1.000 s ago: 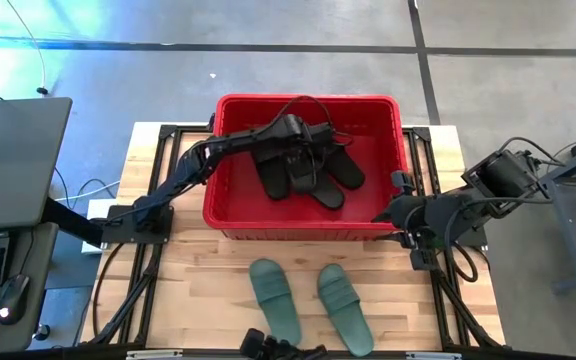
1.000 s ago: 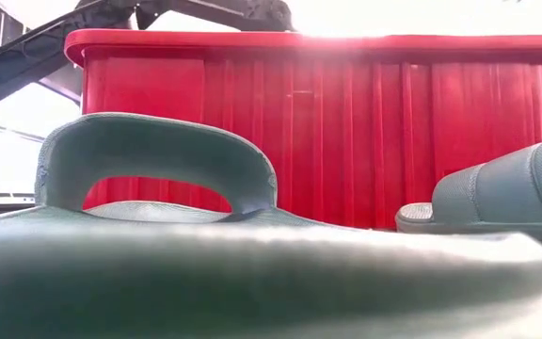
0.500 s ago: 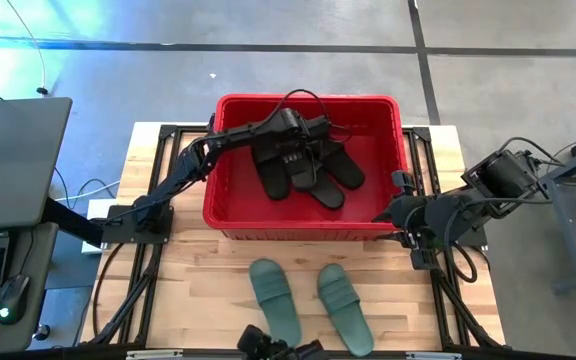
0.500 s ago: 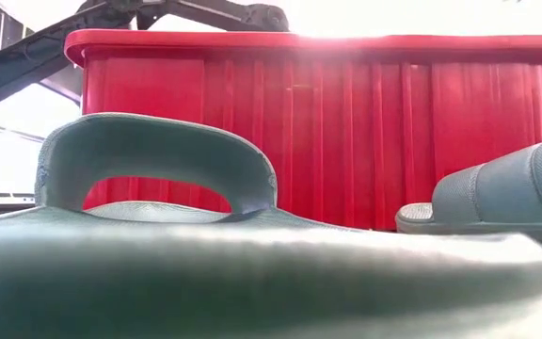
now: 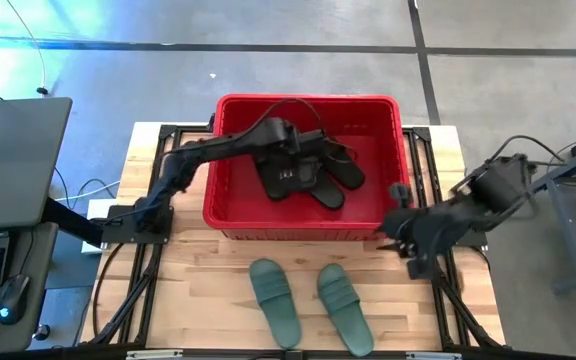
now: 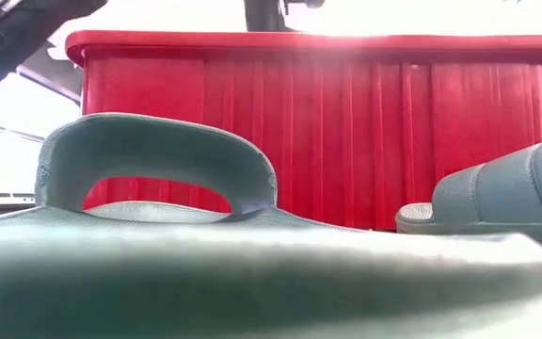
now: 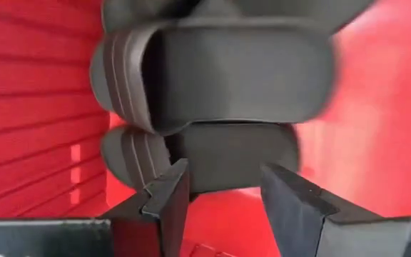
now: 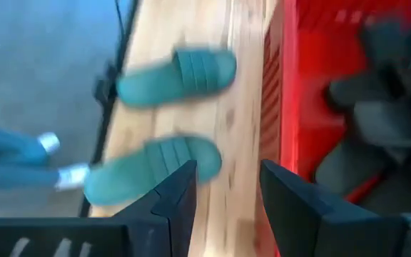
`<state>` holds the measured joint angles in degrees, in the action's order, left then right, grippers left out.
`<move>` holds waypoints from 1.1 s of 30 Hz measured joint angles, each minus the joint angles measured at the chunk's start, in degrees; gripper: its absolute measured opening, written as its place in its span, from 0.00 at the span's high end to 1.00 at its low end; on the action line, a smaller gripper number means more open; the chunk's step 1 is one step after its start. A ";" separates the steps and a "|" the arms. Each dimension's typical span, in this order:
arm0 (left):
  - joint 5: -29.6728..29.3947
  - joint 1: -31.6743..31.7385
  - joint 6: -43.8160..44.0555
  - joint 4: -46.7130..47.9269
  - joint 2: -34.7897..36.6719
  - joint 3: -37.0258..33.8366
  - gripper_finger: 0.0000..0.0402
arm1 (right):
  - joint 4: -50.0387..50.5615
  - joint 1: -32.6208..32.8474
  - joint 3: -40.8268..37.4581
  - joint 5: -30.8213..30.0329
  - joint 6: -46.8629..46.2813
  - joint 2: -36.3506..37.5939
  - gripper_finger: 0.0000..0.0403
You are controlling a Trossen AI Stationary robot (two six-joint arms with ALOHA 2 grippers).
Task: Pick and place slides into bin
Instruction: Put the green slide into the red bin
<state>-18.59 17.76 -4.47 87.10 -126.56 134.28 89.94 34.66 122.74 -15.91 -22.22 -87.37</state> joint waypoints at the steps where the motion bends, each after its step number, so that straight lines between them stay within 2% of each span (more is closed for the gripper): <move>1: -0.05 -1.26 -0.22 -0.08 1.31 0.01 0.61 | 0.06 0.55 -2.10 0.05 -0.55 -0.02 0.65; 4: -0.37 -5.23 0.20 -0.15 5.43 0.02 0.61 | -0.48 2.28 -10.14 0.14 -2.29 -0.04 0.65; 8: -2.64 -10.80 0.20 -0.70 9.38 0.03 0.61 | -6.21 4.98 -24.14 2.04 -1.83 -0.15 0.65; 12: -8.34 -15.64 0.47 -0.80 10.73 0.04 0.61 | -20.44 8.04 -38.48 2.97 3.61 -0.13 0.65; 15: -9.55 -18.27 2.18 -0.86 10.86 0.04 0.61 | -33.49 9.95 -47.52 2.62 6.56 -0.15 0.65; 18: -9.31 -20.29 5.36 -0.90 10.58 0.02 0.61 | -43.17 11.30 -54.36 -3.73 7.92 -0.15 0.65; 20: -9.18 -21.44 7.27 -0.77 10.29 0.02 0.61 | -47.05 11.90 -57.44 -8.54 9.10 -0.14 0.65; 22: -9.10 -22.45 8.85 -0.71 10.20 0.01 0.61 | -51.45 11.99 -59.51 -9.92 10.11 -0.15 0.65; 28: -9.11 -24.63 12.44 -0.64 10.27 0.02 0.61 | -64.64 12.37 -64.17 -1.88 12.92 -0.13 0.65; 33: -8.74 -25.45 13.07 -0.64 10.27 0.02 0.61 | -71.62 13.84 -66.69 -6.01 18.53 -0.13 0.65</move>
<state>-27.33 -7.68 8.60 86.46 -116.29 134.30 18.32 48.49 56.06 -21.92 -3.69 -87.50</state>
